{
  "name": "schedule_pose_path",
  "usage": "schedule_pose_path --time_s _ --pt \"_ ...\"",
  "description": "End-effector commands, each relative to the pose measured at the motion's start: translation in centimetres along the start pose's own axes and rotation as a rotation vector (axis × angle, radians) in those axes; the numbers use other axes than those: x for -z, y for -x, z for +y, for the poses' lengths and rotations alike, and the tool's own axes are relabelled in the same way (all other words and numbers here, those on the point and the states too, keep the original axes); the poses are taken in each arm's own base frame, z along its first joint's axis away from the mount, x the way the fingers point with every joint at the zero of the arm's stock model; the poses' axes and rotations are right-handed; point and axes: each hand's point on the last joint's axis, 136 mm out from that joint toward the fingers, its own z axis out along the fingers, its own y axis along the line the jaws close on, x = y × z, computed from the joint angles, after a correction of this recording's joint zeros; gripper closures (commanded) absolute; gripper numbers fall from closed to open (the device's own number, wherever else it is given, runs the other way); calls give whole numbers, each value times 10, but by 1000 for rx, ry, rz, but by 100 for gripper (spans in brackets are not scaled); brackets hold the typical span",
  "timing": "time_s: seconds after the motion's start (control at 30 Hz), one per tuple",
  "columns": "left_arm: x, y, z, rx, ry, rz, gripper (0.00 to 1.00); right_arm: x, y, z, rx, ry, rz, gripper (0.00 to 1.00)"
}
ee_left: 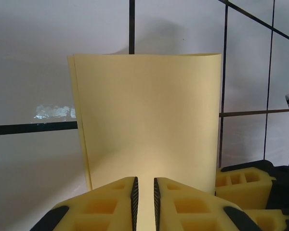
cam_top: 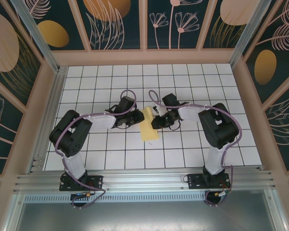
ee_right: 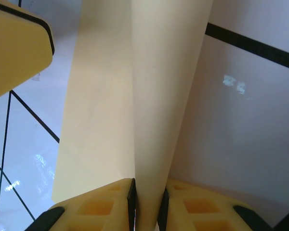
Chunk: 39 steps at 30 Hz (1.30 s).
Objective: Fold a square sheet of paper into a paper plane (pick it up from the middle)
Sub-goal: Hold the square sheet of paper at the center of the table, then fold the square sheet of paper in half at the center of the table.
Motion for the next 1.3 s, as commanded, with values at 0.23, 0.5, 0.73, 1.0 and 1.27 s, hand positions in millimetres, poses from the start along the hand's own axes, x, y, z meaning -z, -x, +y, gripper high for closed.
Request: schedule_pose_path --time_s 0.23,0.5,0.73,1.0,1.27 --pt "-13 -11 15 15 25 47 85 -15 -15 -47 -7 -191 49 77" --pt "-17 -12 21 3 61 66 86 -16 -16 -49 -10 -195 52 76" --pt "-19 -22 41 -5 149 91 88 -13 -10 -46 -9 -190 38 74" --pt "-22 -28 57 -36 255 110 92 24 29 -15 -71 -95 -107 58" --pt "-23 -32 66 -42 303 115 94 91 54 -7 -204 -67 -300 49"
